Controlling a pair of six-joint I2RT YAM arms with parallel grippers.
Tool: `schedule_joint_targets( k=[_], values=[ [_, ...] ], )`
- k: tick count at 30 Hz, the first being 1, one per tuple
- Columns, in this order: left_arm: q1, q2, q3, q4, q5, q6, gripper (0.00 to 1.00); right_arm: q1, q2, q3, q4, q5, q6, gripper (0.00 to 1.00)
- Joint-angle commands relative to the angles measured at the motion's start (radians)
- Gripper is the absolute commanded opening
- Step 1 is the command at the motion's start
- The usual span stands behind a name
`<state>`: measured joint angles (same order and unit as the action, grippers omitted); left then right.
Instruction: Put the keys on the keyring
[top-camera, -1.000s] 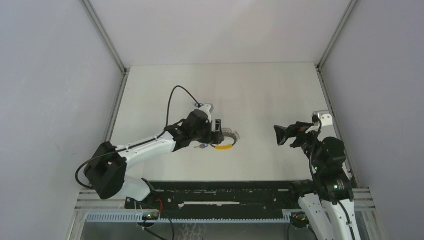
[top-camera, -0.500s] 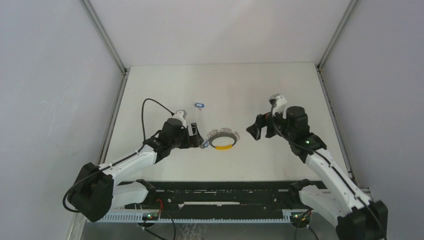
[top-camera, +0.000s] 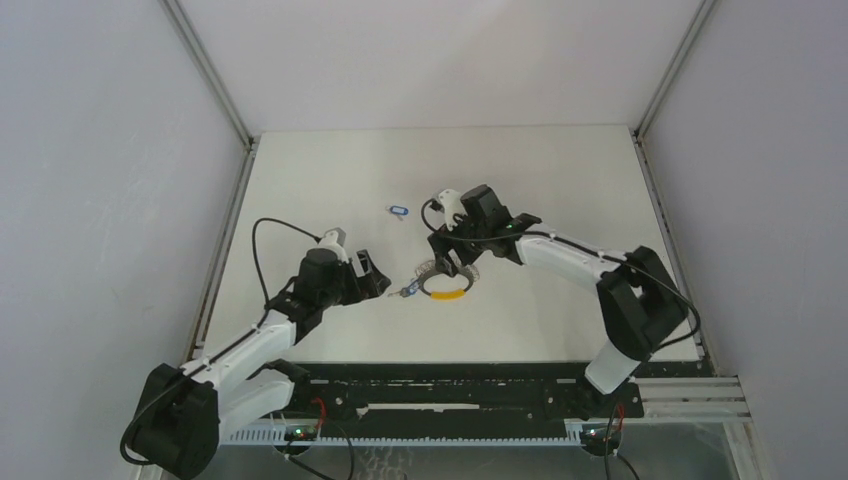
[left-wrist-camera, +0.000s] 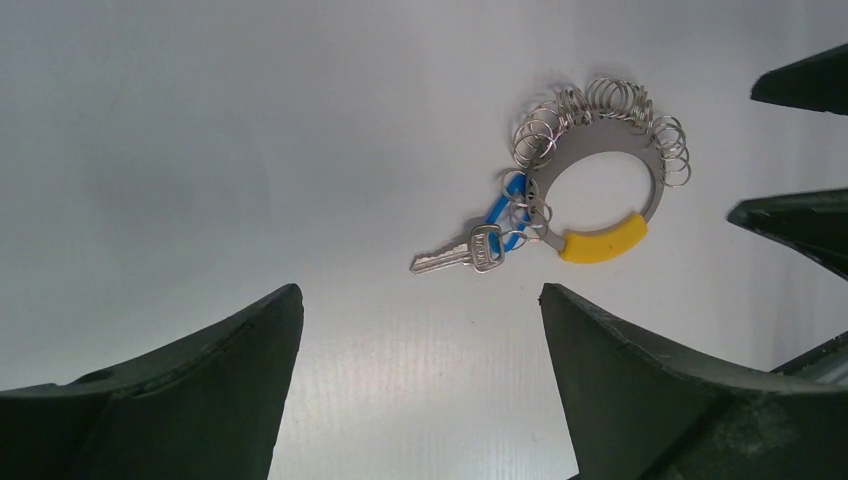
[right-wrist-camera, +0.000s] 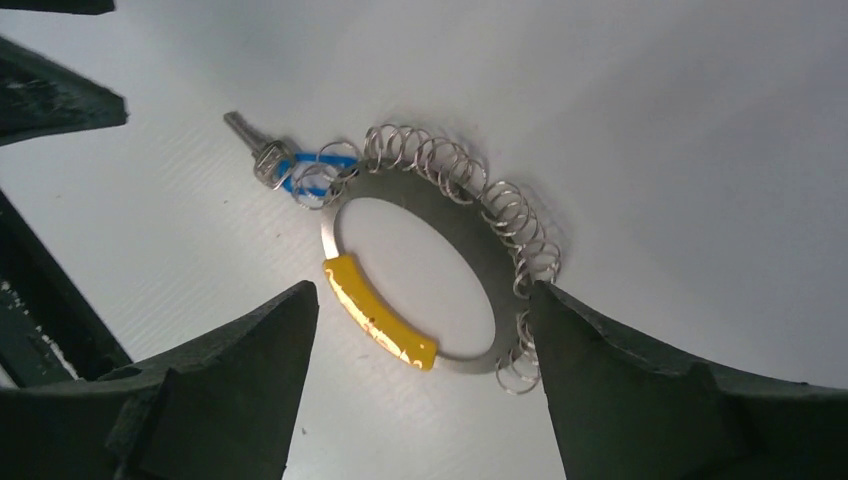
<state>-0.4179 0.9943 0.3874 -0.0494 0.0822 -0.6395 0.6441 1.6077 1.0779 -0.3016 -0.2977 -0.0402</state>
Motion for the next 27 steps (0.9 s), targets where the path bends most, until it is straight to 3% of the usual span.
schedule_joint_targets(
  k=[1,8,14,27],
  values=[
    [0.020,-0.045,-0.034,0.038,-0.002,-0.027,0.93,0.016,0.087,0.118,0.004,0.019,-0.022,0.76],
    [0.024,-0.032,-0.026,0.040,0.029,-0.028,0.93,0.031,0.251,0.243,0.018,0.025,0.038,0.59],
    [0.024,0.002,-0.027,0.059,0.070,-0.068,0.93,0.052,0.310,0.252,0.037,0.027,0.058,0.44],
    [-0.023,0.028,-0.032,0.086,0.106,-0.117,0.90,0.054,0.381,0.255,0.052,0.073,0.088,0.25]
  ],
)
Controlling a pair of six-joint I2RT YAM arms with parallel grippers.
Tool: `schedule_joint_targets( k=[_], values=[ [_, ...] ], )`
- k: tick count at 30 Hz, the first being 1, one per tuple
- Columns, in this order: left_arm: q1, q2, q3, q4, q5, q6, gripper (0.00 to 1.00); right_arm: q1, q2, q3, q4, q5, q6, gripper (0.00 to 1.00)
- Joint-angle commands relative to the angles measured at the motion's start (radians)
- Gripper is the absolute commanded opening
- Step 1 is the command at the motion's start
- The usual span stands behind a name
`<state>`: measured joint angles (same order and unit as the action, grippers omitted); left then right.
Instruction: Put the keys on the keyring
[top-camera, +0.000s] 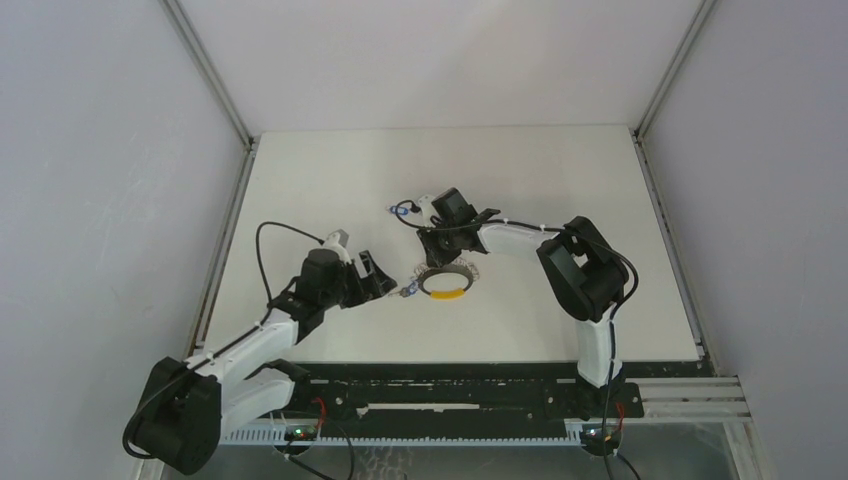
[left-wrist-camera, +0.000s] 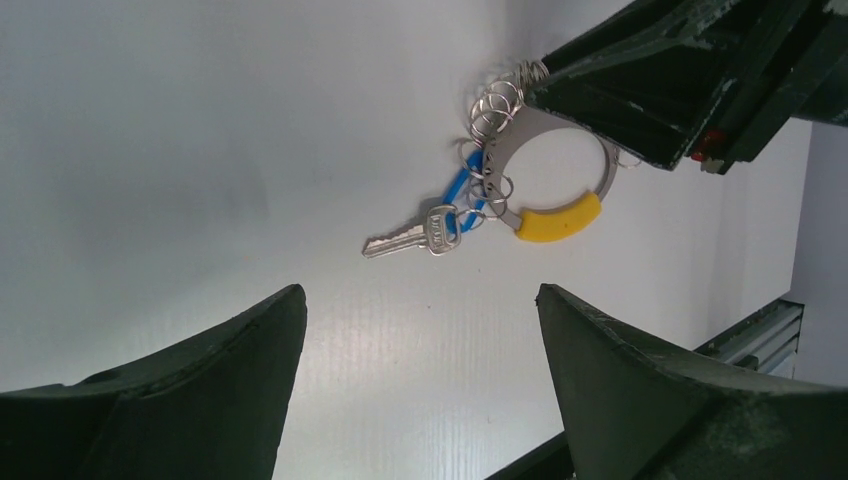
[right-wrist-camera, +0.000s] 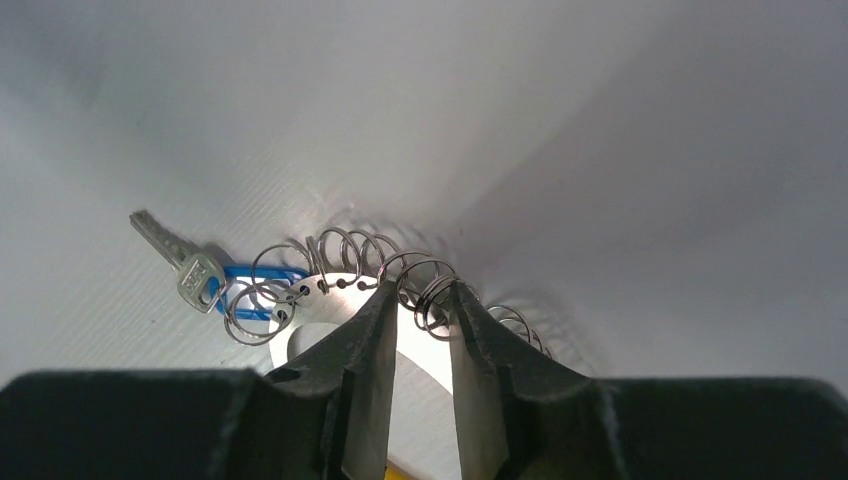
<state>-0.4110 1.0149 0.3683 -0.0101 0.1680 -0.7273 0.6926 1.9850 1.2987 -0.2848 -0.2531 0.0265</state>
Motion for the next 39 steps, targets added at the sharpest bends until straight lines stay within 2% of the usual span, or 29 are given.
schedule_joint_targets(
  k=[1,7,20,28,34,39],
  values=[
    [-0.043,0.012,-0.011,0.052,0.018,-0.032,0.90,0.004,0.004,0.032,0.035,0.033,0.023,0.23],
    [-0.122,0.030,-0.006,0.068,-0.004,-0.052,0.90,0.004,-0.063,-0.039,0.072,0.056,0.044,0.00],
    [-0.135,0.005,-0.120,0.336,0.041,-0.156,0.89,0.001,-0.412,-0.371,0.332,0.111,0.173,0.00],
    [-0.144,0.012,-0.169,0.470,0.044,-0.199,0.86,-0.004,-0.554,-0.509,0.452,0.142,0.254,0.00],
    [-0.201,0.133,-0.163,0.668,0.061,-0.250,0.76,-0.003,-0.626,-0.576,0.521,0.171,0.311,0.00],
    [-0.222,0.348,-0.153,0.925,0.080,-0.285,0.66,-0.005,-0.654,-0.609,0.561,0.179,0.334,0.00]
  ],
)
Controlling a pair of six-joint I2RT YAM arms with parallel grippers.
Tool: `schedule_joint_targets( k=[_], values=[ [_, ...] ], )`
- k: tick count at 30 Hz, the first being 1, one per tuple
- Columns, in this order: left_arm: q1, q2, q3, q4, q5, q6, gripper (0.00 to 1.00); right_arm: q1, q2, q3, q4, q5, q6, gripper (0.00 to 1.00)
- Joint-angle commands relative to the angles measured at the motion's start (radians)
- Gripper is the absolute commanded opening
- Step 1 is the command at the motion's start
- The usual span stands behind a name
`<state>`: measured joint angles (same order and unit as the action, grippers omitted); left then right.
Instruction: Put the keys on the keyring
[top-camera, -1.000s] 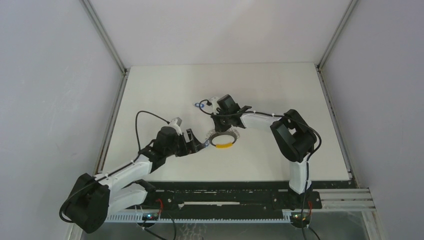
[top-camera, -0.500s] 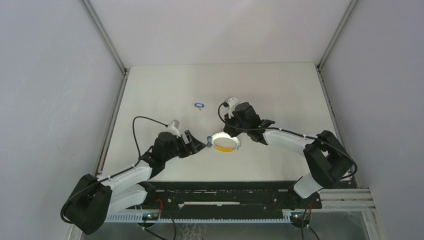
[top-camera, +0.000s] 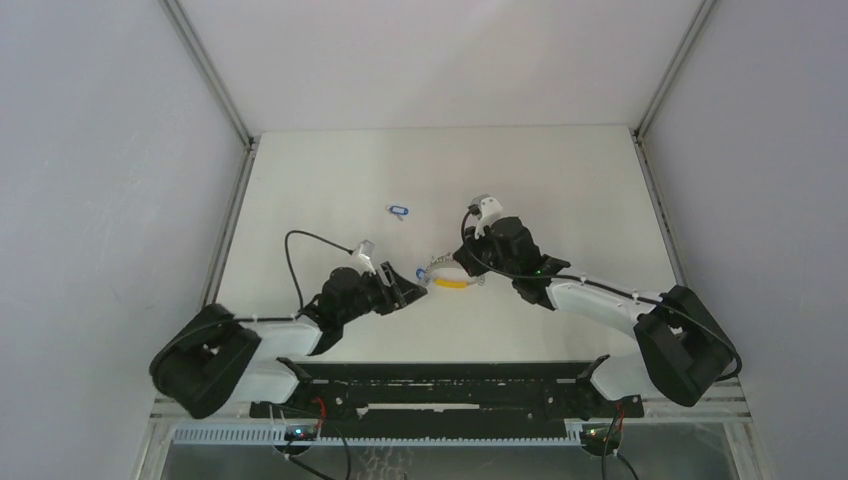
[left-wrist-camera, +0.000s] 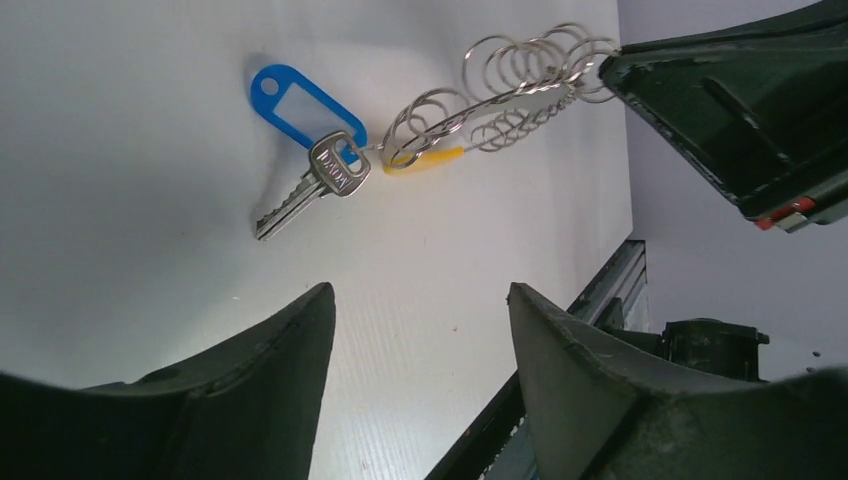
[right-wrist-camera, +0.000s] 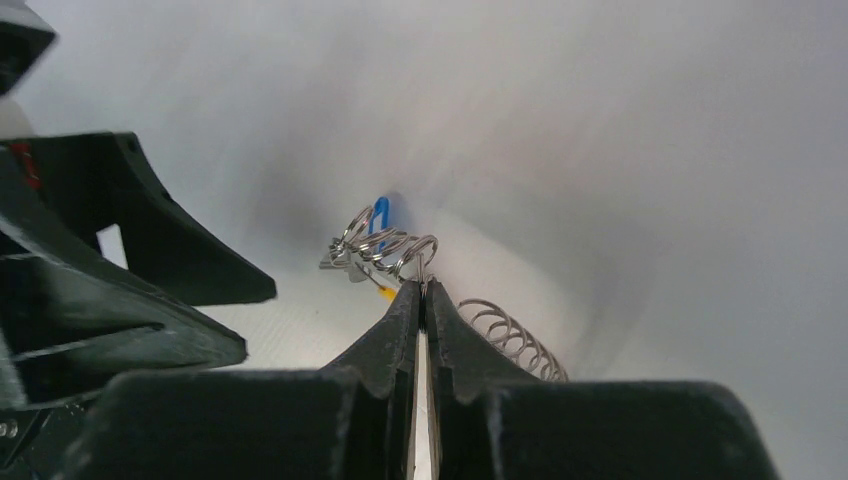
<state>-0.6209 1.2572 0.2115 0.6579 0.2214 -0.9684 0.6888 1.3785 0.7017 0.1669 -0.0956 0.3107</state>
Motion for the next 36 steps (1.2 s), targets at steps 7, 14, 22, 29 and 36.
schedule_joint_targets(
  k=[7,14,22,29,36],
  values=[
    [0.001,0.466,-0.007,0.804,0.098,-0.209,0.46,-0.011,-0.070,-0.040,0.133,-0.004,0.064,0.00],
    [0.019,0.409,-0.036,0.787,0.063,-0.109,0.56,-0.013,-0.078,-0.046,0.121,-0.047,0.043,0.00],
    [0.035,0.421,-0.011,0.743,0.087,-0.037,0.59,-0.014,-0.097,-0.053,0.129,-0.065,0.023,0.00],
    [0.037,0.351,0.003,0.651,0.081,0.101,0.62,-0.014,-0.113,-0.053,0.119,-0.093,0.006,0.00],
    [0.038,0.316,0.035,0.546,0.074,0.216,0.61,-0.010,-0.116,-0.052,0.122,-0.118,-0.002,0.00]
  ],
)
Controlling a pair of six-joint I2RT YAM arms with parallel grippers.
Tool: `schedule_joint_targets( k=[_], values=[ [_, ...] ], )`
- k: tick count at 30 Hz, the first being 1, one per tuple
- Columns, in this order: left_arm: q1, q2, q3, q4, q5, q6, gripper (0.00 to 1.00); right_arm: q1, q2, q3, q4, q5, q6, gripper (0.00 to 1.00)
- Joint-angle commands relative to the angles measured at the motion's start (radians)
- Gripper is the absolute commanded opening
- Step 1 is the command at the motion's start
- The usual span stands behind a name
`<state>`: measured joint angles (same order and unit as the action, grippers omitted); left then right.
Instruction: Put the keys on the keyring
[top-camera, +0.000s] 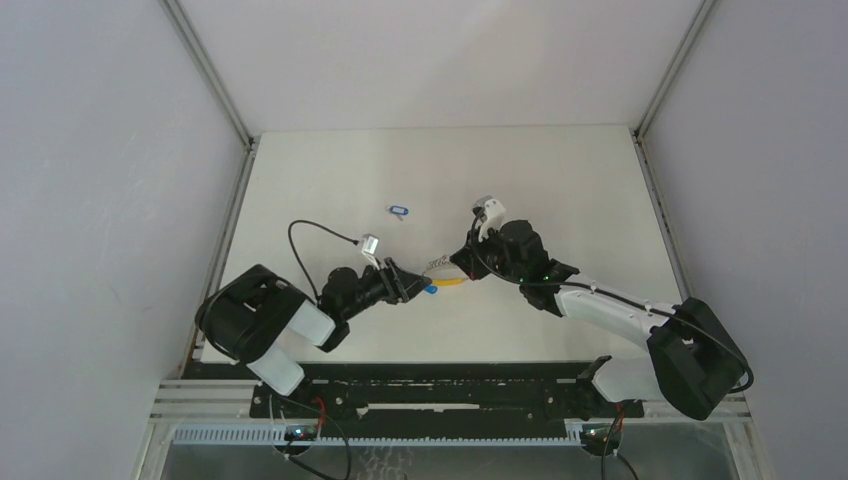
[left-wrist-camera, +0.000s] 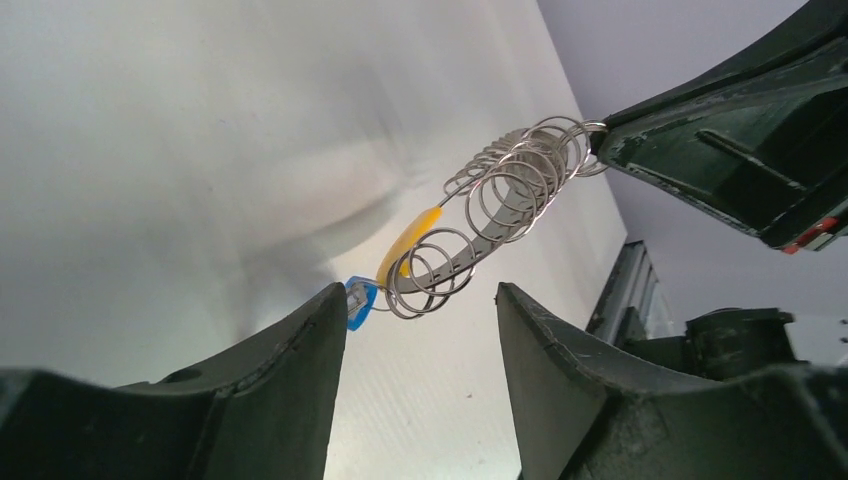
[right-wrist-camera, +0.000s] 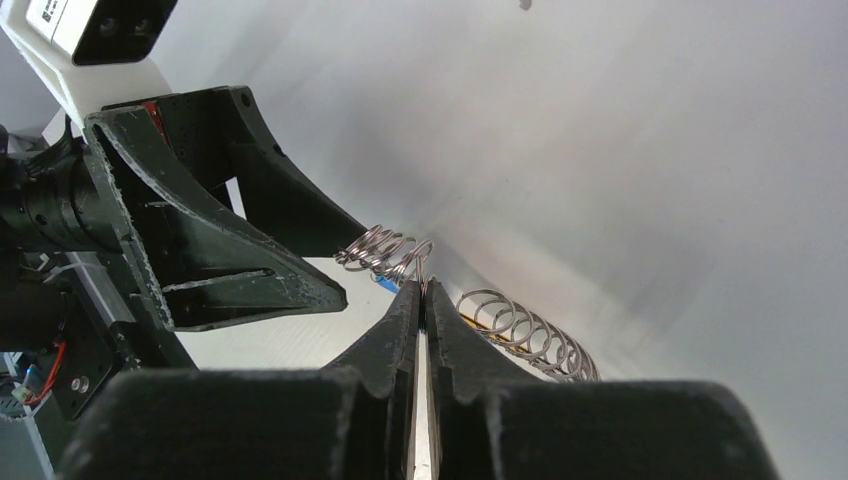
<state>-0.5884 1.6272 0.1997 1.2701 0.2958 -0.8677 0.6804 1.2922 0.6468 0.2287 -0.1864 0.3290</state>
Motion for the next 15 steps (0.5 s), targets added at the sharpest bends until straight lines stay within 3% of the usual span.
schedule_joint_targets(
  k=[1,7,15],
  values=[
    [0.006,-0.059,0.049,-0.072,-0.003,0.124,0.61,-0.002,-0.030,0.003,0.059,-0.032,-0.023,0.00],
    [0.004,-0.036,0.066,-0.029,0.037,0.108,0.57,-0.002,-0.030,0.002,0.064,-0.044,-0.026,0.00],
    [-0.004,0.026,0.063,0.103,0.083,0.059,0.36,0.002,-0.060,-0.012,0.070,-0.044,-0.026,0.00]
  ],
)
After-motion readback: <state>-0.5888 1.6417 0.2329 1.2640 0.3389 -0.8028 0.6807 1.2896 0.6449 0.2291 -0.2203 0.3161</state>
